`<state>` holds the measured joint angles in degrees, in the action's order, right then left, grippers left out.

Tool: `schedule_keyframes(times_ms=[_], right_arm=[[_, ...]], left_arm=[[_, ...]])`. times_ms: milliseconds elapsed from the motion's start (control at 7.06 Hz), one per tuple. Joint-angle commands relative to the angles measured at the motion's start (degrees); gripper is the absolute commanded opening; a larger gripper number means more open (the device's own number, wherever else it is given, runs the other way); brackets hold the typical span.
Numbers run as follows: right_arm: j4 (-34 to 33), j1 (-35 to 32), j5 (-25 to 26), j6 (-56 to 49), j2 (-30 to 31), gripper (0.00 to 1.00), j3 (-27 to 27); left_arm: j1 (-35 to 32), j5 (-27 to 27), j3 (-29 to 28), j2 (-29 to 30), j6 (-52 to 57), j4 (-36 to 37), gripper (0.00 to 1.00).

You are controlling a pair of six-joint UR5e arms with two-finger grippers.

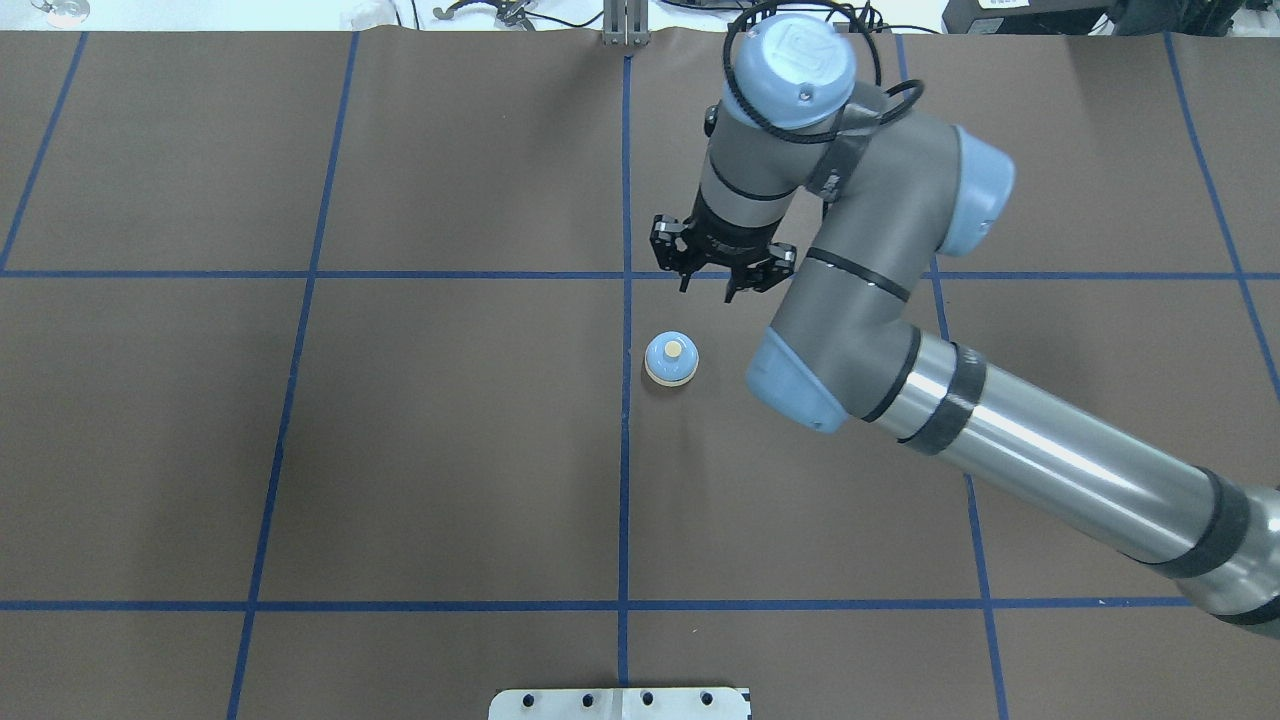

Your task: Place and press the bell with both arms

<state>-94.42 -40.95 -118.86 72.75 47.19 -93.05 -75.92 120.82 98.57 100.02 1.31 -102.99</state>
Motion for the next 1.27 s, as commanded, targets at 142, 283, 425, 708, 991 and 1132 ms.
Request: schedule_keyframes(times_ms=[142, 283, 425, 708, 991, 1132], right_arm=[[-13.65, -9.72, -0.5, -21.07, 12.62, 1.0, -17.91], [-13.69, -13.07, -2.76, -27.24, 18.49, 1.0, -21.61], [-13.77, -19.37, -6.61, -36.01, 22.9, 1.0, -22.34], [-12.99, -28.18, -7.79, -54.28, 33.44, 1.0, -22.97], [-13.07, -34.61, -9.36, -62.54, 37.87, 1.0, -22.53], [-12.98, -38.29, -11.9, -62.72, 38.23, 1.0, -20.61]], left_arm=[[-5.08, 5.37, -0.75, -3.14, 0.19, 0.33, 1.0], [-8.07, 7.3, -0.49, -6.03, 3.15, 0.07, 1.0], [-11.58, 7.32, -1.01, -7.63, 10.4, 1.55, 1.0], [-17.56, 7.76, -4.94, -9.57, 13.52, 4.38, 1.0], [-18.12, 6.98, -4.7, -11.16, 16.98, 5.16, 1.0], [-18.21, 7.41, -5.4, -11.77, 17.15, 4.64, 1.0]])
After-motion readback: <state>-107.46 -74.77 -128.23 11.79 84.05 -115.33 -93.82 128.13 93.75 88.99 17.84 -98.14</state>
